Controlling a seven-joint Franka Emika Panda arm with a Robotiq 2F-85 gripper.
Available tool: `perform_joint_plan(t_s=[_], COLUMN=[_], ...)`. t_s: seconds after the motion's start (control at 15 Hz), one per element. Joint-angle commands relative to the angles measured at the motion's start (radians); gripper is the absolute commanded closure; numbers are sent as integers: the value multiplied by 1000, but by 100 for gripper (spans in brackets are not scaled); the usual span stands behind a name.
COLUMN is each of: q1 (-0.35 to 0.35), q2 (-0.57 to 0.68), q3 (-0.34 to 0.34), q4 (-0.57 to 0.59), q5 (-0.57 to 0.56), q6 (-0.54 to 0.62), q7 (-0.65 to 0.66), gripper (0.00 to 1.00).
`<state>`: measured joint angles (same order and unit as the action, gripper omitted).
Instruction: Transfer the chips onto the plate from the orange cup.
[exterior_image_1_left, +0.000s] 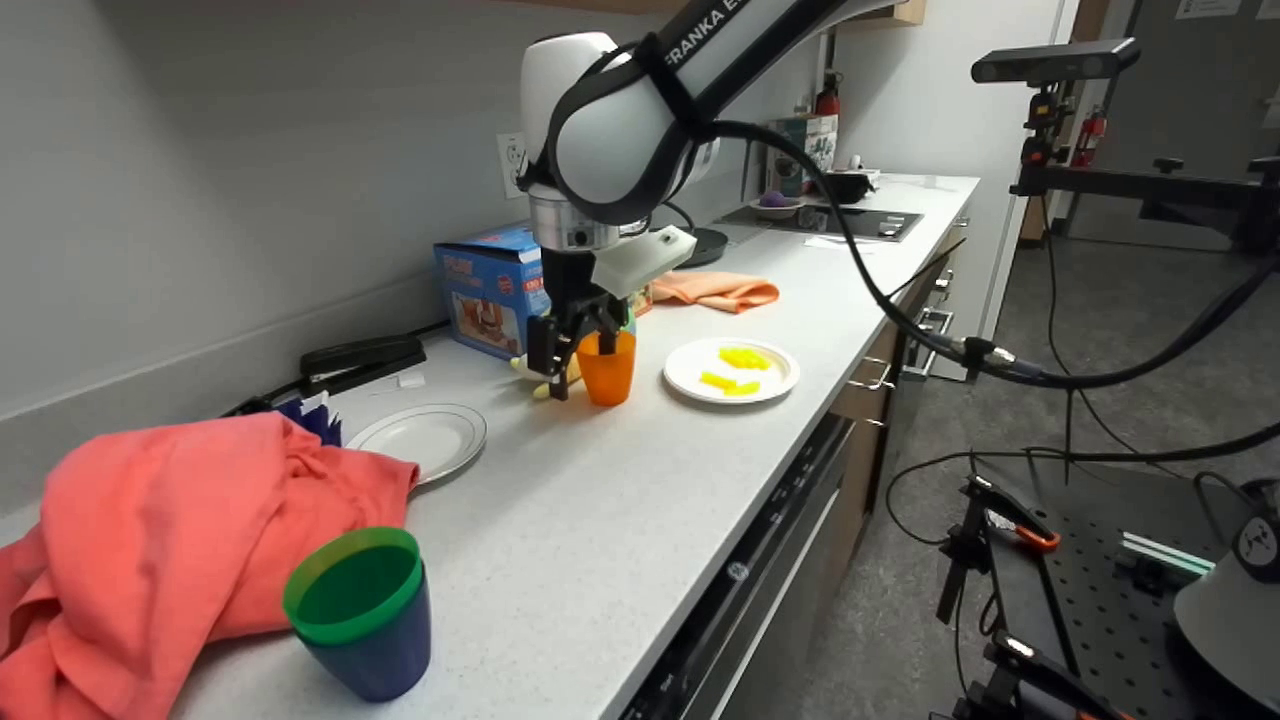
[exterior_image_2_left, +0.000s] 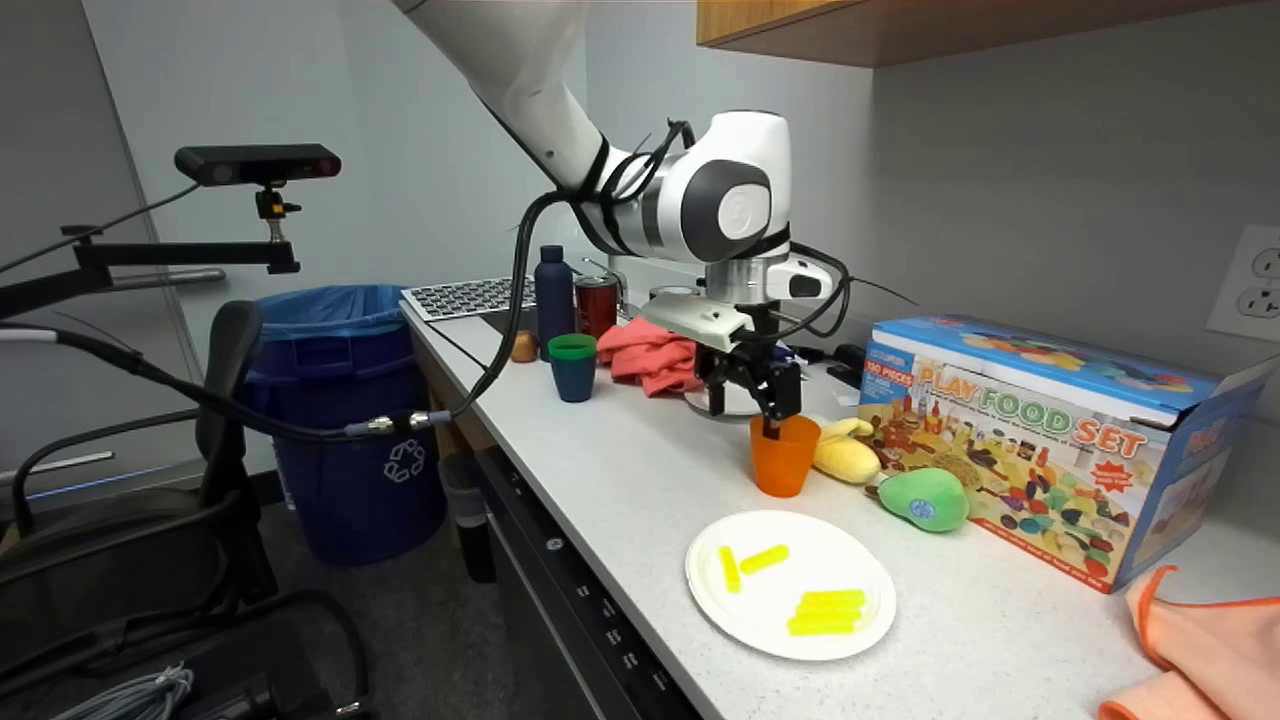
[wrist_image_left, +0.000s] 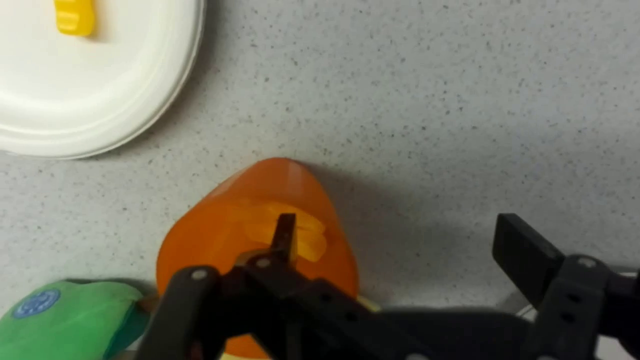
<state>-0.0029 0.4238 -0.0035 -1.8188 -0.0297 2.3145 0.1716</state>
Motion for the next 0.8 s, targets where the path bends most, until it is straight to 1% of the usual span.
perform_joint_plan(t_s=[0.0, 0.2, 0.27, 0.33, 0.4, 0.47, 0.6, 0.73], q1=[27, 33, 32, 30, 29, 29, 28, 27], q2=[38, 44, 45, 46, 45, 45, 44, 43], q3=[-33, -44, -45, -44, -44, -44, -43, -44], q4=[52, 64, 68, 72, 75, 77, 82, 85], q5=[-47, -64, -65, -59, -57, -57, -53, -53], q6=[-23, -18, -18, -20, -21, -20, -21, -19], q7=[15, 20, 21, 19, 17, 17, 15, 16], gripper=[0, 0, 25, 28, 34, 44, 60, 73])
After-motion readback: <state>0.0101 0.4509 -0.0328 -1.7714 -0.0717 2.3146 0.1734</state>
